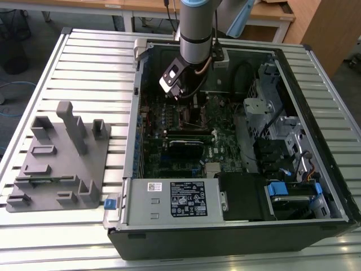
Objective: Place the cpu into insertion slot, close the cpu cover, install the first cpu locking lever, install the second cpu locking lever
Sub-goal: 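Place the cpu into insertion slot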
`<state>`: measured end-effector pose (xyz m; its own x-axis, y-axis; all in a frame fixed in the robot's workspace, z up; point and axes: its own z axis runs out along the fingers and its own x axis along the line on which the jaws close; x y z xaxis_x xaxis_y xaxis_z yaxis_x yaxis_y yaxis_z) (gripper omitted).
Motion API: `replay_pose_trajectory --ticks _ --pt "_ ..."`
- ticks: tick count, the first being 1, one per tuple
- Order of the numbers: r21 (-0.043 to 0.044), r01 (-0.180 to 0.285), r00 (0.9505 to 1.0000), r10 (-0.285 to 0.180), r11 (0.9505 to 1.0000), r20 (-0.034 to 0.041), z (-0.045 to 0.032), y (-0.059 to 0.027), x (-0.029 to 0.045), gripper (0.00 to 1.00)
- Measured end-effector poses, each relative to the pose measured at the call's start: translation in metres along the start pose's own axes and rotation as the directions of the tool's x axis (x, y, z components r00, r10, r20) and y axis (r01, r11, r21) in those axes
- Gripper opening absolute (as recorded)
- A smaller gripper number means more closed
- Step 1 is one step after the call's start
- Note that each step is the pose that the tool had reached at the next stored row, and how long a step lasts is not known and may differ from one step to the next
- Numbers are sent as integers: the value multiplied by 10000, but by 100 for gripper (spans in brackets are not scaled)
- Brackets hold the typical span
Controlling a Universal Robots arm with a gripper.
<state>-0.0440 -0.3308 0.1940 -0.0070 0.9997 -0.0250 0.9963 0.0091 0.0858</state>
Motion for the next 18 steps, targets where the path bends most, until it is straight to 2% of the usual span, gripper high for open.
replay_pose_trajectory --ticks 18 --pt "1 0 10000 0 10000 0 14 8 0 54"
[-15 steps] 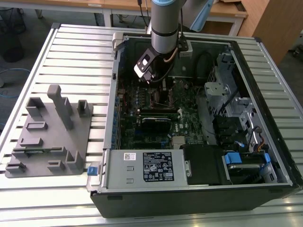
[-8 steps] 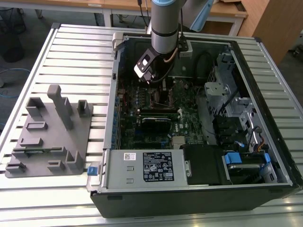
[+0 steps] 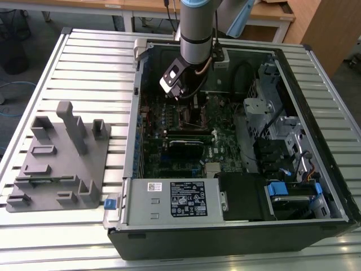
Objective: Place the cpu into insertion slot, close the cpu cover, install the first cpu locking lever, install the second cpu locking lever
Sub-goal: 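Place the cpu into insertion slot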
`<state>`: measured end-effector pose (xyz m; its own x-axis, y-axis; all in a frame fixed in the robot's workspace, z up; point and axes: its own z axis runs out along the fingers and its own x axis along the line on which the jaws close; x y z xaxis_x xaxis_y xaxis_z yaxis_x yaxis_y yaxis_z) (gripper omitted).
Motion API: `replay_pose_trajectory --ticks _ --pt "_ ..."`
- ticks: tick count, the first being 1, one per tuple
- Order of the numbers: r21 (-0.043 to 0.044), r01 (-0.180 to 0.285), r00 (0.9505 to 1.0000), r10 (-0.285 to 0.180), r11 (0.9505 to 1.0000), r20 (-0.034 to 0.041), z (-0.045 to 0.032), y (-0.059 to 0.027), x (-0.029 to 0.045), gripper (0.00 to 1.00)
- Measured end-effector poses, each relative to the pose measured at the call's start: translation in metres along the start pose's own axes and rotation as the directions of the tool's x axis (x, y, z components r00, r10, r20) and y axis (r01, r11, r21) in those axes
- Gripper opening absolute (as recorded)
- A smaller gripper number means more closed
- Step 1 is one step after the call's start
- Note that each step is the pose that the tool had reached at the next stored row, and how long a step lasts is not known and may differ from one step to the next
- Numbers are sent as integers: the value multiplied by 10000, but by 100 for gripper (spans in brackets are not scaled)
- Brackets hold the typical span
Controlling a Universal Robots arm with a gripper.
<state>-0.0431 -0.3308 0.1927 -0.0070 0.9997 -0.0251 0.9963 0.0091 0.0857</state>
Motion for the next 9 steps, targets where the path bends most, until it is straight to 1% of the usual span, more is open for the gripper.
replay_pose_trajectory --ticks 9 --pt "-2 -1 10000 1 10000 -3 0 0 0 54"
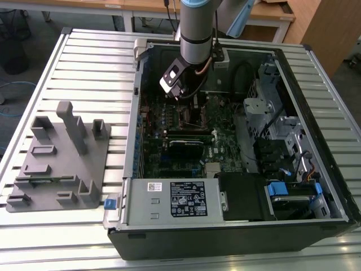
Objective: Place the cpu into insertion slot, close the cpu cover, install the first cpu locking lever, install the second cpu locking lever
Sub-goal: 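Place the cpu into insertion slot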
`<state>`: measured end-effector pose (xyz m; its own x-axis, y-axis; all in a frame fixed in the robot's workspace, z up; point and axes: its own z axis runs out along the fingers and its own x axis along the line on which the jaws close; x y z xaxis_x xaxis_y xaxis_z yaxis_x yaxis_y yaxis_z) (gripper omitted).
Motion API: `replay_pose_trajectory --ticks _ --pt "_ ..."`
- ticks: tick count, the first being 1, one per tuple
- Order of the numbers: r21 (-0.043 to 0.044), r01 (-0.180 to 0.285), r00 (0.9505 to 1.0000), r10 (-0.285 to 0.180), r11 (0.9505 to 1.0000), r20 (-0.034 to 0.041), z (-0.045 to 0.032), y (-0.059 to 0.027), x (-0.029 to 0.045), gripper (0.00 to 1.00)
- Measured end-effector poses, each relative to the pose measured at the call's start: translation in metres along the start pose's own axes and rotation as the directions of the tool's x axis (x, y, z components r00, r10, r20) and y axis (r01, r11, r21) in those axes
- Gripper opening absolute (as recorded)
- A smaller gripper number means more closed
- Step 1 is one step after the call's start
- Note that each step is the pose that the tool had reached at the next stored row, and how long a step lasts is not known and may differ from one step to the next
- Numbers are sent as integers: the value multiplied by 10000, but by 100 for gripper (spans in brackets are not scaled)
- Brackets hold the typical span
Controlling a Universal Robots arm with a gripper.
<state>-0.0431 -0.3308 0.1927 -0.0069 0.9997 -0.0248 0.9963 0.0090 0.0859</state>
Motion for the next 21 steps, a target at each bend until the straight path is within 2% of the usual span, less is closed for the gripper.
replay_pose_trajectory --ticks 21 --pt "1 -1 10000 1 10000 2 -13 -6 -11 54"
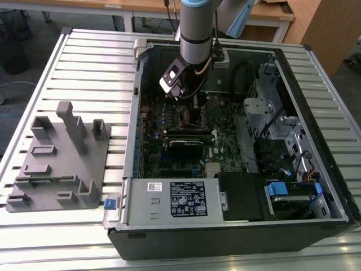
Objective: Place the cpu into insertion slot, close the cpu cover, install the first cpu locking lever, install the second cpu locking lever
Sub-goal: 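Place the cpu into insertion slot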
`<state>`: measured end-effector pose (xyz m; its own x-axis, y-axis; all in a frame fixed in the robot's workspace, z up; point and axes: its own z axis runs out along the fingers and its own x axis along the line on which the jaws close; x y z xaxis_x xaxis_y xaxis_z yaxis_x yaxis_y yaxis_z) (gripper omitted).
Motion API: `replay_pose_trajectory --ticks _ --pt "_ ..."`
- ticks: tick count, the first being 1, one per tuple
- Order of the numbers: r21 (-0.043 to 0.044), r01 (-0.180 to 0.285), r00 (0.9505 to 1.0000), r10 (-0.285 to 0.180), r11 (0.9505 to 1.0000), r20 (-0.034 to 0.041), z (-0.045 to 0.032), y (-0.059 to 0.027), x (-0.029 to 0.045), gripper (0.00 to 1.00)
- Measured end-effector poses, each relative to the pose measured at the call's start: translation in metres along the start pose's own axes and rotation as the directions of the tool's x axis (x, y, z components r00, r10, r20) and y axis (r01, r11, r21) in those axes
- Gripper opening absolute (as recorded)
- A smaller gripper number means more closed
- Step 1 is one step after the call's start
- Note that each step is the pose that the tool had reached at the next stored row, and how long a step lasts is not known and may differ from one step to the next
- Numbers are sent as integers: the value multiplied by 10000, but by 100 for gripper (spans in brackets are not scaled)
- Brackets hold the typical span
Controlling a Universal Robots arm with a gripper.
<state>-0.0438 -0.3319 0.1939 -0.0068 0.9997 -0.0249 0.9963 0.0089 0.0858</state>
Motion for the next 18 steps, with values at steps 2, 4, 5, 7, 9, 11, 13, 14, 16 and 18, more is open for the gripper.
replay_pose_trajectory --ticks 2,4,5,7,9,11,13,14,16,18 --pt "1 1 10000 -1 10000 2 3 0 0 54" --pt "3 2 10000 -2 10000 6 6 0 -1 54" --pt "3 2 10000 -2 10000 5 7 0 -1 54" --pt "1 1 10000 -1 10000 3 10 0 0 54" --pt "0 2 10000 -2 10000 -1 12 0 0 54" --pt "1 2 10000 -2 10000 0 13 0 0 54" --pt "1 1 10000 -1 10000 1 13 0 0 54" --pt "1 2 10000 -2 10000 1 13 0 0 54" --pt "1 2 10000 -2 10000 1 13 0 0 54" --pt "1 2 10000 -2 10000 1 13 0 0 54"
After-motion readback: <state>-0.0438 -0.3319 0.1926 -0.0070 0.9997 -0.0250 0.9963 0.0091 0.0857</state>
